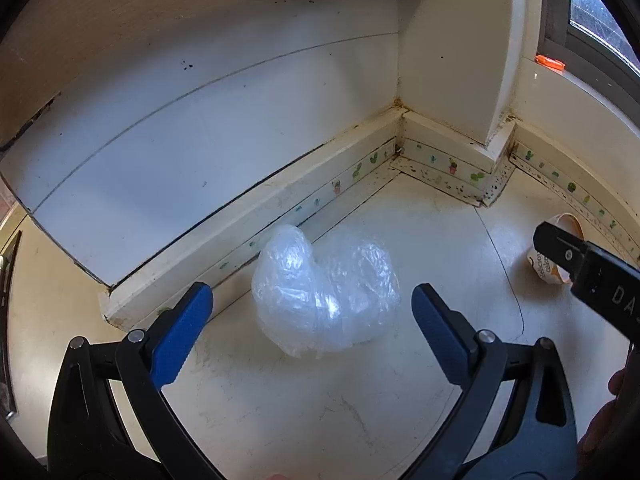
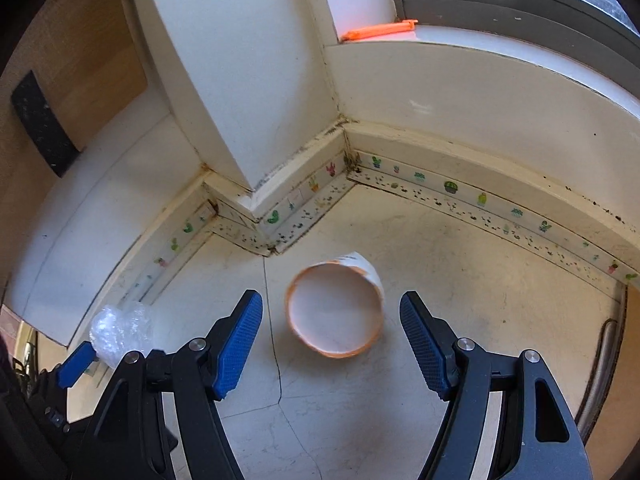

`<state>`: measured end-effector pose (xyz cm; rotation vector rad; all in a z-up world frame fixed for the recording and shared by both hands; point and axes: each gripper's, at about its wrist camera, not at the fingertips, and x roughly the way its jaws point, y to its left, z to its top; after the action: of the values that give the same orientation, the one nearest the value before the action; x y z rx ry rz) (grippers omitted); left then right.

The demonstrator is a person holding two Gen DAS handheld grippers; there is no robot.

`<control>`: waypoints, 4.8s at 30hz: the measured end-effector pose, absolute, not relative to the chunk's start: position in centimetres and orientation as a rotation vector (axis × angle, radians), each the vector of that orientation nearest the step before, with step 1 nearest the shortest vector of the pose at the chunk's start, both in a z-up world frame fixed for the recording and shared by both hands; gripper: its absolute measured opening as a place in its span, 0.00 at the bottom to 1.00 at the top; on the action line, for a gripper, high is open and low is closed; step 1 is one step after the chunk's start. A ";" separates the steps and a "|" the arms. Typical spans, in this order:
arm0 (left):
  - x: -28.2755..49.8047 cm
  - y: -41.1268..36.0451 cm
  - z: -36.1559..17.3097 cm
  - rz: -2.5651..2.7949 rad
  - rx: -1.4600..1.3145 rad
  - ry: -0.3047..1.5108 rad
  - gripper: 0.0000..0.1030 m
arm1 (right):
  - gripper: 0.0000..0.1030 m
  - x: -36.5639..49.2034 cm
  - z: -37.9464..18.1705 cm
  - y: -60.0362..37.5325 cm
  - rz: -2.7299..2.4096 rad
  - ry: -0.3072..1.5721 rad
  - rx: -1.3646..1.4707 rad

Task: Collect trash
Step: 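Grasp the clear plastic bag with the left tool while the right tool grasps the paper cup, then carry the plastic bag and paper cup down over the trash bin, then open the left tool over the bin while the right tool drops the cup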

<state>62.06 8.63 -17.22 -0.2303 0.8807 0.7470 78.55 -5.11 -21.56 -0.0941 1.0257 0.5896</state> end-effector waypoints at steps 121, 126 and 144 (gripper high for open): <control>16.7 -3.4 -44.9 -0.091 -0.001 1.367 0.29 | 0.52 13.2 -47.2 -24.6 0.212 1.373 -0.053; 17.0 -3.5 -47.4 -0.112 0.004 1.395 0.29 | 0.52 13.8 -51.2 -24.5 0.219 1.399 -0.053; 16.9 -4.6 -54.9 -0.217 0.024 1.485 0.30 | 0.53 13.2 -59.4 -24.6 0.202 1.472 -0.070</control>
<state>16.86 -4.58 -54.89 0.0243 1.4852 -0.2173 13.18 -24.61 -59.38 -0.0700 1.4715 0.2021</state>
